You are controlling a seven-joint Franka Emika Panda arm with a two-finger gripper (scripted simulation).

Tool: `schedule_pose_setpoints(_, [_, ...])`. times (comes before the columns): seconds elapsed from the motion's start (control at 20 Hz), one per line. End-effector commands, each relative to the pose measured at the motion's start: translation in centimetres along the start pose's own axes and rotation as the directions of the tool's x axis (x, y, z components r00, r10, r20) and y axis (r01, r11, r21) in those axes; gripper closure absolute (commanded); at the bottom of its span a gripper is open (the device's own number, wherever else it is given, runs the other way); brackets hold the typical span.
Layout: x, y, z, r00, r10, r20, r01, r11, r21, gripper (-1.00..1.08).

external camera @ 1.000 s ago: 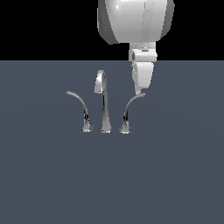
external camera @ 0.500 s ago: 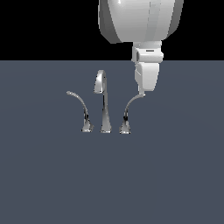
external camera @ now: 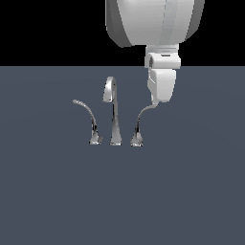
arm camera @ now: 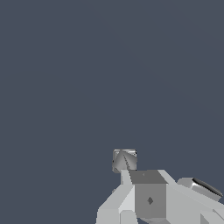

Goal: Turn on the faucet by rotating a designated handle.

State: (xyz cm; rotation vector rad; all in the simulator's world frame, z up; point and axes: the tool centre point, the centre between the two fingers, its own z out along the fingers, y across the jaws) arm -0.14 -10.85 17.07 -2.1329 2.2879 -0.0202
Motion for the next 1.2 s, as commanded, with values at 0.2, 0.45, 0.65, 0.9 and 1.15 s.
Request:
schedule_pose_setpoints(0.2, [-0.5,2.6,0.0,1.000,0.004,0.000,-0.004,1.000,-0.014,1.08])
schedule_pose_setpoints(0.45, [-0.8,4.3,-0.1,1.000,0.007,-0.001,-0.007,1.000,-0.018,1.08])
schedule_pose_setpoints(0.65, [-1.0,4.2,0.0,1.000,0.016,-0.002,-0.016,1.000,-0.012,1.08])
schedule_pose_setpoints(0.9, [-3.3,5.4,-0.1,1.000,0.012,-0.002,-0.012,1.000,-0.015,1.08])
schedule_pose_setpoints(1.15, [-5.2,6.4,-0.1,1.000,0.009,-0.001,-0.009,1.000,-0.018,1.08])
